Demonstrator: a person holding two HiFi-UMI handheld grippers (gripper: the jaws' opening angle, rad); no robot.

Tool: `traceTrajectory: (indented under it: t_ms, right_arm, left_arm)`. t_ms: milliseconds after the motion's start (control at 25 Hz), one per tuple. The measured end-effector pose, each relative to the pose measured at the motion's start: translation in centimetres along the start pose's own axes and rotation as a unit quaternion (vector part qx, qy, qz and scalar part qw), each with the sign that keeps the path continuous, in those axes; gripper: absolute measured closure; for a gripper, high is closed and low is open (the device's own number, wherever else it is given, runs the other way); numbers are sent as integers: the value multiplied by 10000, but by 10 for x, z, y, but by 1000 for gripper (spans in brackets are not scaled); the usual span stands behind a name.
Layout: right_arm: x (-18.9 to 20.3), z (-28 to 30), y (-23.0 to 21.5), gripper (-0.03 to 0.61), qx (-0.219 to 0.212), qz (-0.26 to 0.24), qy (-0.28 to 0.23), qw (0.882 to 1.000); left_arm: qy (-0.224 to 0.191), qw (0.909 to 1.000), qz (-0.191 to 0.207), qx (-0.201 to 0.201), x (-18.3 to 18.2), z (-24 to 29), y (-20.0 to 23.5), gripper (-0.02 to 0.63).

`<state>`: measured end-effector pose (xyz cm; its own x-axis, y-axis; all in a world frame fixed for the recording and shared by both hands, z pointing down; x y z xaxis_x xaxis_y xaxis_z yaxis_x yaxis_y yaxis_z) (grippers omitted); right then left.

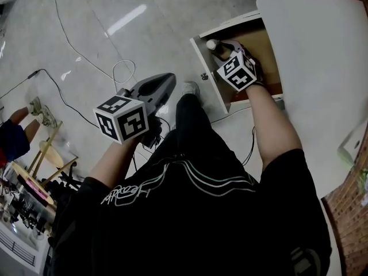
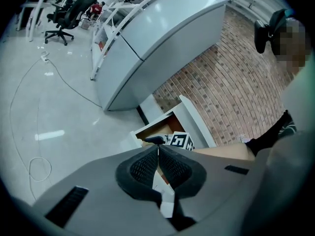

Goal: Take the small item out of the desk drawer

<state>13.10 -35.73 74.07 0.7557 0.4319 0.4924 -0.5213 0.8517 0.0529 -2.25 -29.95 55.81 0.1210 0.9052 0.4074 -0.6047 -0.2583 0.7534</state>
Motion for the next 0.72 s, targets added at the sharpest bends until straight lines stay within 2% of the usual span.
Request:
traceTrajectory:
  t_ms: [80,280,400,480,720]
  right_arm:
    - [-1,9,-1,385,4,-390,124,9992]
    - [-5,24,-3,387,26,-988,273,9947]
    - [-8,30,-4,388,28,-1393,350,9896]
    - [-10,33,-3,442,16,-1619,350,9862]
    - [-11,37,-2,445,42,-1863,337,9819]
  left_arm:
    - [58,10000,-3,-10,2,2,5,589]
    - [127,9998,-147,4,12,7,15,589]
    - [217,9997,-80,29,15,11,16,589]
    - [265,9996,-19,31,15,13,17,589]
    - [185,9998,-93,6,18,6,31,589]
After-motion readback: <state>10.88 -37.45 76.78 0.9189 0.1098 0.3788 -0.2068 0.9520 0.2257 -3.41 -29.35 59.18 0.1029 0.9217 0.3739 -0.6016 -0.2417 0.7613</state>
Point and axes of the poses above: the fingertips, and each gripper's own axes: z forward along the fingers, y to its left, x out of its underside, the point moved 3 cm from there along -z, backward along the fingers, and after that the axes turned 5 degrees about x, right-handed, at the moved point
